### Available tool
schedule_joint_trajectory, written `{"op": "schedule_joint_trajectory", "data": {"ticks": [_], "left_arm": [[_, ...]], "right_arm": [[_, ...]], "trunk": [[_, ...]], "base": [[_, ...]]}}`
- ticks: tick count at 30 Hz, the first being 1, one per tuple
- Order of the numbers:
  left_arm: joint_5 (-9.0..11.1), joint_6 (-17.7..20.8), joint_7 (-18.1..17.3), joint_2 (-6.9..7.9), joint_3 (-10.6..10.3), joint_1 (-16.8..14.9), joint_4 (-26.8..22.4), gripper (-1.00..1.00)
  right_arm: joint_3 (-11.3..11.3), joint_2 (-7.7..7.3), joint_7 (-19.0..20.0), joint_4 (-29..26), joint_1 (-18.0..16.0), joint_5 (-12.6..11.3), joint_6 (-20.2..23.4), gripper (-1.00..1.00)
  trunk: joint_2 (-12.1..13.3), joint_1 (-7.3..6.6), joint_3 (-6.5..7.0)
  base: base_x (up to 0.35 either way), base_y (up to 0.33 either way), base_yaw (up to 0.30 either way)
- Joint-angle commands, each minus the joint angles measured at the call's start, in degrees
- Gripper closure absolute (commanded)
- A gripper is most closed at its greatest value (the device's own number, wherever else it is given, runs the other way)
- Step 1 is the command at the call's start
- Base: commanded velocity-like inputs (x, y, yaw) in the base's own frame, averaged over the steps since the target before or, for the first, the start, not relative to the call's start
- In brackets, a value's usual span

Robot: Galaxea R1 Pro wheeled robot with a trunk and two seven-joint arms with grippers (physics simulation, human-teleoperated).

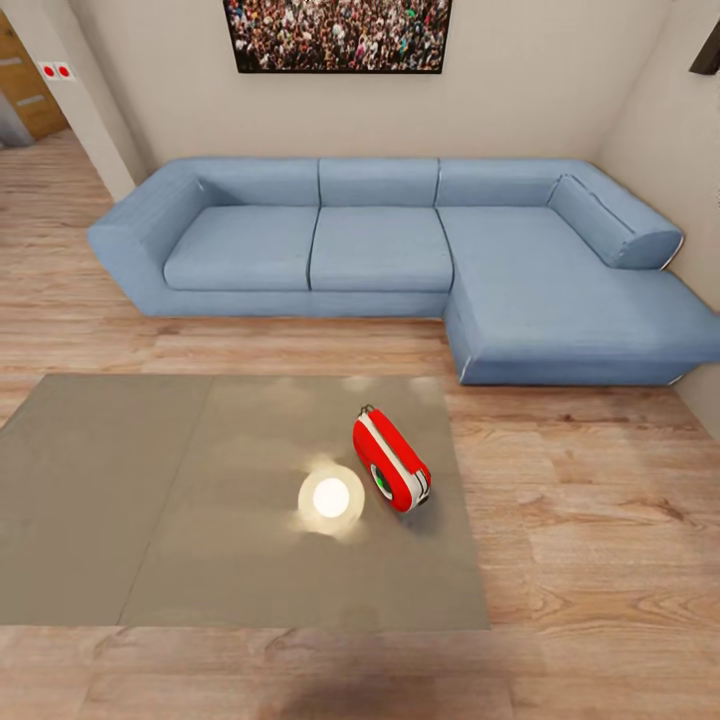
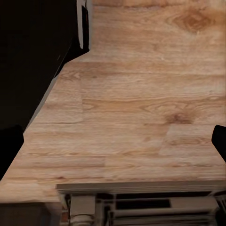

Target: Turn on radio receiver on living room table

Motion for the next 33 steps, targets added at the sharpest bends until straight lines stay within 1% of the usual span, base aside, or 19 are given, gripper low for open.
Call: {"op": "schedule_joint_trajectory", "data": {"ticks": [1,2,4,5,8,15,27,29,33], "left_arm": [[0.1,0.0,0.1,-0.16,0.0,0.3,0.0,1.0],[0.5,-0.1,0.2,-0.36,0.0,0.9,0.0,1.0],[2.1,-0.4,0.3,-0.58,0.0,2.0,0.0,1.0],[5.6,-2.1,0.4,-0.69,0.0,2.8,0.0,1.0],[7.0,-3.2,0.4,-0.76,0.0,3.4,0.0,1.0],[7.4,-3.5,0.3,-0.71,0.0,3.8,0.0,1.0],[6.7,-3.5,0.2,-0.28,-0.1,3.8,-0.6,1.0],[6.9,-3.5,0.2,-0.33,0.0,3.8,-0.7,1.0],[7.0,-3.5,0.2,-0.34,0.0,3.8,-0.7,1.0]], "right_arm": [[0.0,0.04,-0.1,0.0,0.0,-0.3,0.0,-1.0],[0.0,0.1,-0.3,0.0,0.0,-0.9,-0.1,-1.0],[0.0,0.2,-0.5,0.0,0.0,-1.8,-0.2,-1.0],[0.0,0.31,-0.6,0.0,0.0,-2.4,-0.6,-1.0],[-0.1,0.35,-0.7,0.0,0.0,-2.5,-1.3,-1.0],[-0.1,0.37,-0.7,0.0,0.7,-2.5,-2.8,-1.0],[0.0,0.35,-0.7,0.0,0.8,-2.5,-2.9,-1.0],[0.0,0.48,-0.7,0.0,0.8,-2.5,-2.9,-1.0],[0.0,1.28,-1.3,0.0,0.8,-2.5,-2.9,-1.0]], "trunk": [[0.0,0.0,0.1],[0.0,0.0,0.19],[0.0,0.0,0.37],[0.0,0.0,0.46],[0.0,0.0,0.74],[0.0,0.0,1.38],[0.0,0.0,2.49],[0.0,0.0,2.67],[0.0,0.0,3.04]], "base": [[0.0,0.0,0.0],[0.0,0.0,0.0],[0.0,0.0,0.0],[0.0,0.0,0.0],[0.0,0.0,0.0],[0.0,0.0,0.0],[0.0,0.0,0.0],[0.0,0.0,0.0],[0.0,0.0,0.0]]}}
